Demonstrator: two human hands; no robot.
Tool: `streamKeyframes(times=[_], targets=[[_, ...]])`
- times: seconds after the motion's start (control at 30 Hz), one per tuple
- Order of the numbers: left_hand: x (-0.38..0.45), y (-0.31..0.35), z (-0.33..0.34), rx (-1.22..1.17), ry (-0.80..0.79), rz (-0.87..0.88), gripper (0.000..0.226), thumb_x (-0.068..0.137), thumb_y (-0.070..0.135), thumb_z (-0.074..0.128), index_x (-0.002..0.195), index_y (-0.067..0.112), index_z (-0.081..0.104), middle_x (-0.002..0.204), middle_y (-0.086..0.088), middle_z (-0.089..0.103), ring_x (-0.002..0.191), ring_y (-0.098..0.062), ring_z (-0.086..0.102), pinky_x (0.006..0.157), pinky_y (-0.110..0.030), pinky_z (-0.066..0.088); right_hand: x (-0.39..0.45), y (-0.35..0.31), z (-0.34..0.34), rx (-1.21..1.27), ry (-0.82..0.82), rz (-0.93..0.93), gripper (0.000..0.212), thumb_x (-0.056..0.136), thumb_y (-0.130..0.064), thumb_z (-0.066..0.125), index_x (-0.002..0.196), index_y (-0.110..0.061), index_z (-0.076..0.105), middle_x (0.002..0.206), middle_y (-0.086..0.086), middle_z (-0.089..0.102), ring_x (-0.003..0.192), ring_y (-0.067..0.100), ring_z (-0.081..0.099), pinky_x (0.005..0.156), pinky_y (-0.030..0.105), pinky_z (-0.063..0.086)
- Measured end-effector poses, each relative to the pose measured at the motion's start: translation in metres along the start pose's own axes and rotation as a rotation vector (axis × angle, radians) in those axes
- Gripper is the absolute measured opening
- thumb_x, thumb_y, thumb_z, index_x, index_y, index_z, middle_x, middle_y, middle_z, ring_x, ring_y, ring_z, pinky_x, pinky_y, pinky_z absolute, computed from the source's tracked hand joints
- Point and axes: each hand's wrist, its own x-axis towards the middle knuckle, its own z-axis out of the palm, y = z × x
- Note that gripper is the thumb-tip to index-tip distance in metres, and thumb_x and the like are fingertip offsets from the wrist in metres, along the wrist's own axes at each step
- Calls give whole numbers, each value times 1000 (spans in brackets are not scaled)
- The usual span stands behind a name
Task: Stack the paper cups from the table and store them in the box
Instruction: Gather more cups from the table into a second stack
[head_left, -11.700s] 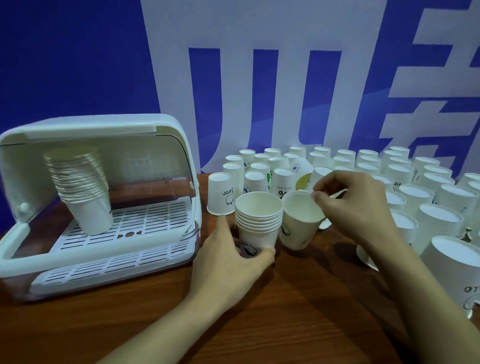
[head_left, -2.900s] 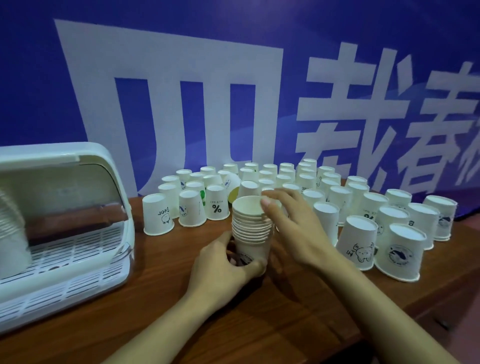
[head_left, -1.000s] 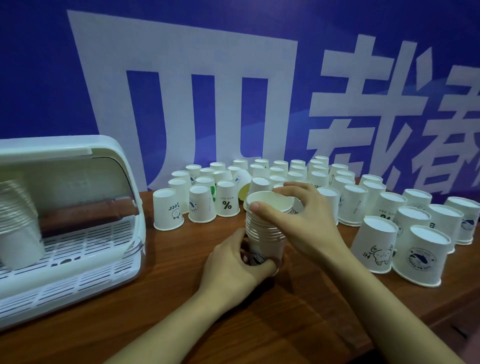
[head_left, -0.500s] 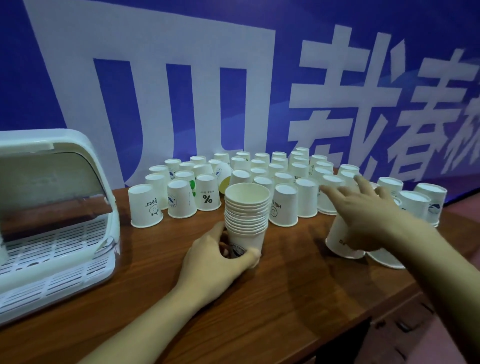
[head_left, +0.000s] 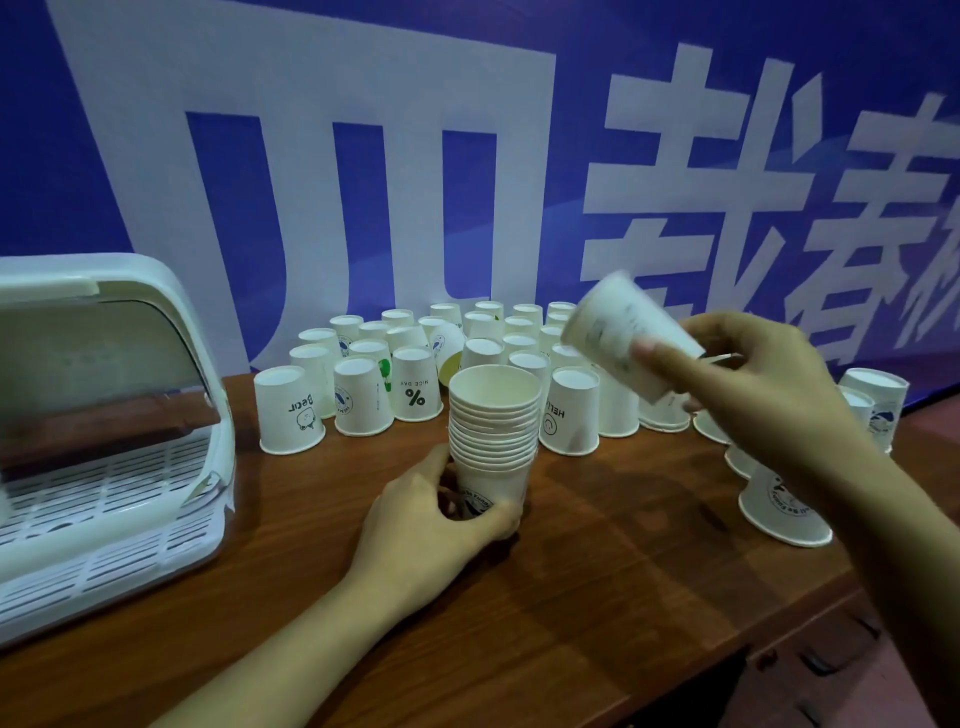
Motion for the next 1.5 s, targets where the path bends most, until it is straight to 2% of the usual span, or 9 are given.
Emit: streamKeyframes(times=[0.13,0.2,0.47,0.73,0.97,1.13,1.3,1.4,1.5], targets=[[0,0,0,-9,-11,-4,58,58,75,74,106,43,65,91,23,72,80,-3,67,76,-36,57,-1,-21,35,602,-76,133,37,90,-43,69,106,-10,70,92,1,80,90,19,77,79,25,62],[-1,0,-1,-5,-14,-4,60,58,75,73,109,44,66,92,23,73,82,-1,68,79,-37,58,0,-27,61,637,-101,122,49,86,-48,67,110,-5,69,98,5,79,96,17,76,89,29,61],[1,0,-1,-5,4,29,60,60,73,74,112,45,64,94,24,74,83,0,68,80,-38,58,-16,-22,114,606,-179,119,59,78,-59,65,121,-18,64,112,-3,76,96,2,73,82,21,58],[1,-7,3,-48,14,39,53,62,71,74,107,46,64,94,22,72,84,-2,67,80,-40,59,-7,-23,108,489,-159,50,87,55,-79,75,128,-33,63,131,-15,64,120,-3,57,99,24,45],[0,-5,1,-49,15,44,49,63,68,74,104,42,65,92,21,72,80,-4,66,78,-41,58,-8,-26,109,362,-70,22,51,67,-56,86,109,-29,74,126,-19,60,113,-10,54,95,19,41],[0,-3,0,-53,17,25,53,60,67,73,104,39,67,91,18,74,80,-8,68,80,-42,58,-7,-26,108,299,-85,5,54,68,-59,84,112,-29,74,131,-17,58,116,-12,51,90,5,34],[-1,-1,-1,-24,6,24,58,59,72,72,108,42,66,89,20,74,78,-5,67,79,-39,58,-19,-16,98,295,-67,-35,66,72,-84,58,117,-36,68,125,-22,61,118,-12,51,107,27,43],[0,-1,-4,9,-9,22,65,58,77,71,114,45,64,95,21,75,85,-1,68,83,-38,58,-29,1,77,109,11,-58,51,83,-61,69,125,-32,65,122,-22,58,118,-4,52,103,26,39],[1,-1,-4,4,-24,8,67,56,79,71,114,47,64,95,20,75,85,-1,68,85,-39,58,-42,29,47,-199,211,-110,54,79,-32,83,128,-20,64,129,-4,59,128,18,46,107,33,34]])
